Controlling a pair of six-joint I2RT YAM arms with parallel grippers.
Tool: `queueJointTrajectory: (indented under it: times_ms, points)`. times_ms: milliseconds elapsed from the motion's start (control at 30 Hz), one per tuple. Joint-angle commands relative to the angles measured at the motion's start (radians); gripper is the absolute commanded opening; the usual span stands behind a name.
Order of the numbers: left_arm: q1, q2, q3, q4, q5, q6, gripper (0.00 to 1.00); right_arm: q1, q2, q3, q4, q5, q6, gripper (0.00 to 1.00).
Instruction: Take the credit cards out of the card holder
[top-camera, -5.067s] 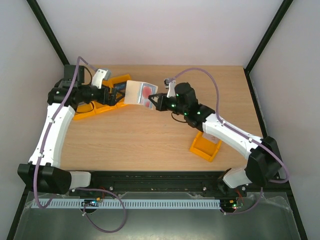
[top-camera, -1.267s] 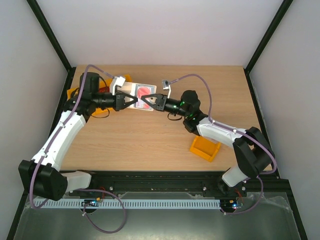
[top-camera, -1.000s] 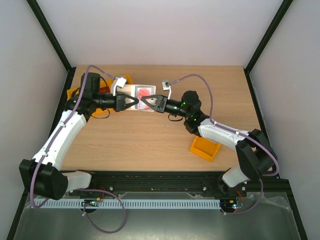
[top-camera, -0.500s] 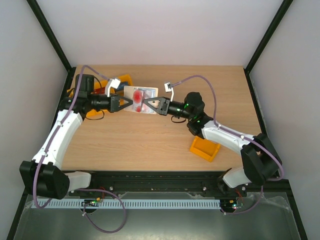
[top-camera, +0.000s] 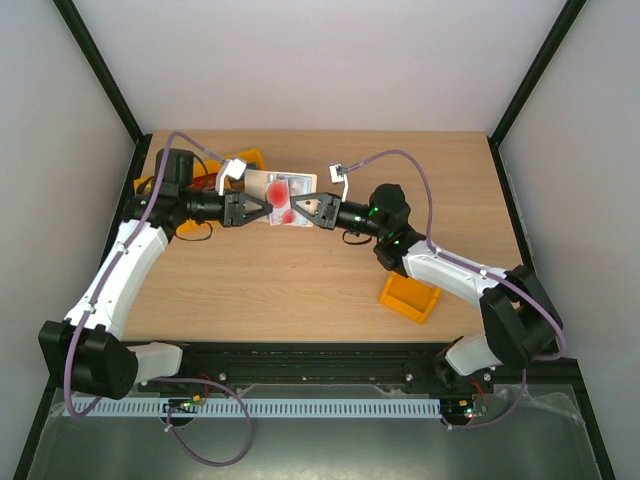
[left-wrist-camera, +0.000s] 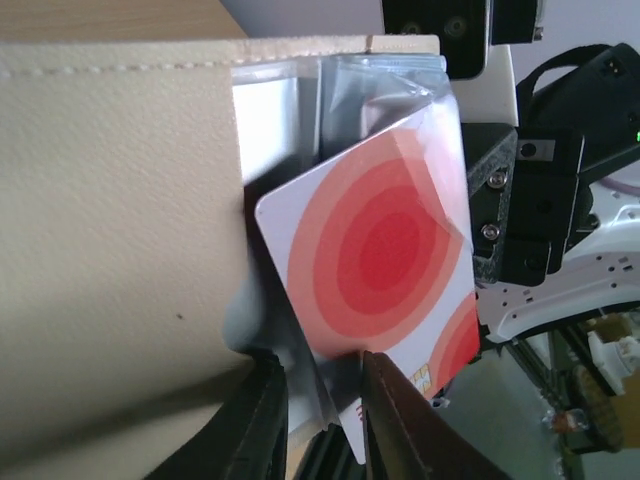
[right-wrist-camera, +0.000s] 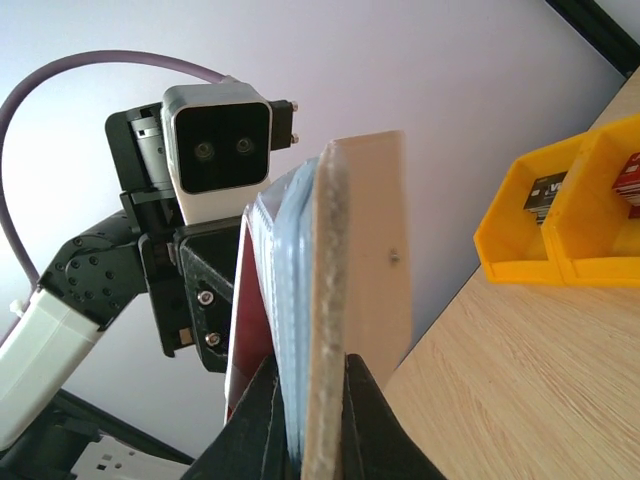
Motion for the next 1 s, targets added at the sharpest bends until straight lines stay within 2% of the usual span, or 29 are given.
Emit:
queueJointTrajectory:
  times_ms: [0, 100, 200, 233, 333, 433, 533, 600, 700, 833, 967]
  points:
    - [-0.01, -0.004, -0.013, 0.029, -0.021, -0.035, 0.34, 0.011, 0.005, 0.003, 0.168, -0.055, 0.059, 0.02]
    - [-0.023, 0.0, -0.03, 0.064, -0.022, -0.078, 0.43, 0.011, 0.03, 0.013, 0.223, -0.064, 0.107, 0.02]
    - [-0.055, 0.011, -0.038, 0.083, -0.019, -0.1, 0.45, 0.011, 0.047, 0.024, 0.245, -0.07, 0.129, 0.02]
    - [-0.066, 0.016, -0.037, 0.09, -0.014, -0.107, 0.42, 0.011, 0.051, 0.026, 0.252, -0.071, 0.135, 0.02]
    - [-0.077, 0.028, -0.037, 0.124, 0.02, -0.155, 0.19, 0.011, 0.058, 0.029, 0.256, -0.072, 0.145, 0.02]
    - [-0.072, 0.029, -0.023, 0.128, 0.036, -0.174, 0.03, 0.008, 0.047, 0.025, 0.234, -0.071, 0.129, 0.02]
    - [-0.041, 0.012, -0.026, 0.077, 0.023, -0.134, 0.02, -0.01, 0.017, 0.013, 0.14, -0.038, 0.064, 0.02]
    - [-0.011, 0.001, -0.031, 0.024, -0.003, -0.081, 0.03, -0.047, -0.008, 0.007, -0.007, 0.004, 0.009, 0.02]
    - [0.002, -0.013, -0.036, -0.054, -0.098, 0.028, 0.04, -0.124, -0.051, -0.022, -0.147, 0.056, -0.048, 0.02]
    - [0.006, -0.034, -0.069, -0.06, -0.181, 0.064, 0.02, -0.162, -0.091, -0.017, -0.386, 0.134, -0.19, 0.02]
    - [0.006, -0.044, -0.087, -0.062, -0.169, 0.075, 0.02, -0.161, -0.087, -0.018, -0.457, 0.142, -0.242, 0.01]
